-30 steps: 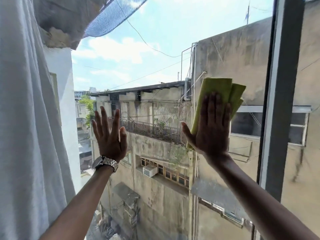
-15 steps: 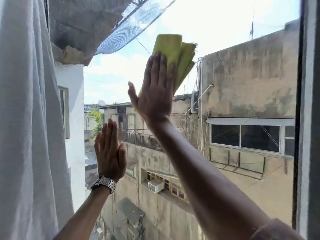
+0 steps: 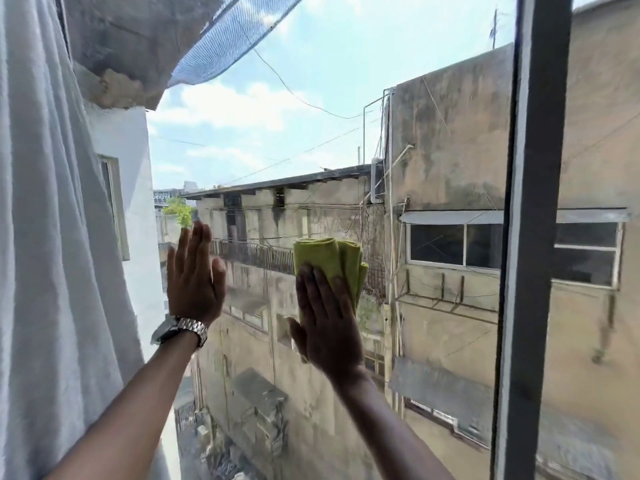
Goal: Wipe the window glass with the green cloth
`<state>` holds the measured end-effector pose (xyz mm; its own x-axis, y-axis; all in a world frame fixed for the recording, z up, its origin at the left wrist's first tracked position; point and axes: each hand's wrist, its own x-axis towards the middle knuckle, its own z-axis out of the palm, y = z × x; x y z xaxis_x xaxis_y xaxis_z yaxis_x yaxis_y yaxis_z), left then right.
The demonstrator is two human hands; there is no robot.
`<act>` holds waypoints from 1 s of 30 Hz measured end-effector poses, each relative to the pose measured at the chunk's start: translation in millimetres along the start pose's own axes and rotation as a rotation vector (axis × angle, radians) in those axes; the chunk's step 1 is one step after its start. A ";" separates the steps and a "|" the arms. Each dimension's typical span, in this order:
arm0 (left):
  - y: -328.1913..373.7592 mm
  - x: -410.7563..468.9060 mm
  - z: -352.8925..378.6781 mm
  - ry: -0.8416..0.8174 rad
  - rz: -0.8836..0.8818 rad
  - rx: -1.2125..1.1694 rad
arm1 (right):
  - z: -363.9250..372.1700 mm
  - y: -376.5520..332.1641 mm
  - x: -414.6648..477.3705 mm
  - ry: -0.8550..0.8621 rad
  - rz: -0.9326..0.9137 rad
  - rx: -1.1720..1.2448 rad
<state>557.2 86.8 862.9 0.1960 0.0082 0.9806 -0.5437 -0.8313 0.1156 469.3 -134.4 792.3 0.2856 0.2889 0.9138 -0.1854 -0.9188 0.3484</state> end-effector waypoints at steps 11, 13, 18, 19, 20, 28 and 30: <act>20.2 -23.3 -1.6 -0.179 0.060 0.018 | -50.8 135.5 118.2 0.172 0.305 -0.049; 26.5 -27.1 10.3 -0.130 0.056 -0.004 | -54.6 137.1 154.7 0.228 0.339 -0.029; 21.3 -29.5 34.2 -0.012 0.064 -0.016 | -58.1 114.5 231.2 0.314 0.400 -0.048; 19.6 -29.7 37.8 0.003 0.073 -0.018 | -58.3 105.4 243.3 0.318 0.408 -0.059; 18.4 -29.5 40.2 0.012 0.077 -0.022 | -58.5 94.9 252.2 0.316 0.412 -0.065; 19.5 -30.5 37.4 0.050 0.072 -0.089 | -33.0 17.8 205.3 0.183 0.226 0.066; 20.2 -30.9 33.3 0.025 0.075 -0.080 | -27.1 1.1 153.5 0.120 0.130 0.098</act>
<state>567.4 51.3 829.7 0.1321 -0.0375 0.9905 -0.6199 -0.7829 0.0531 487.5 -83.8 938.6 0.1500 0.1905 0.9702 -0.1189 -0.9707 0.2089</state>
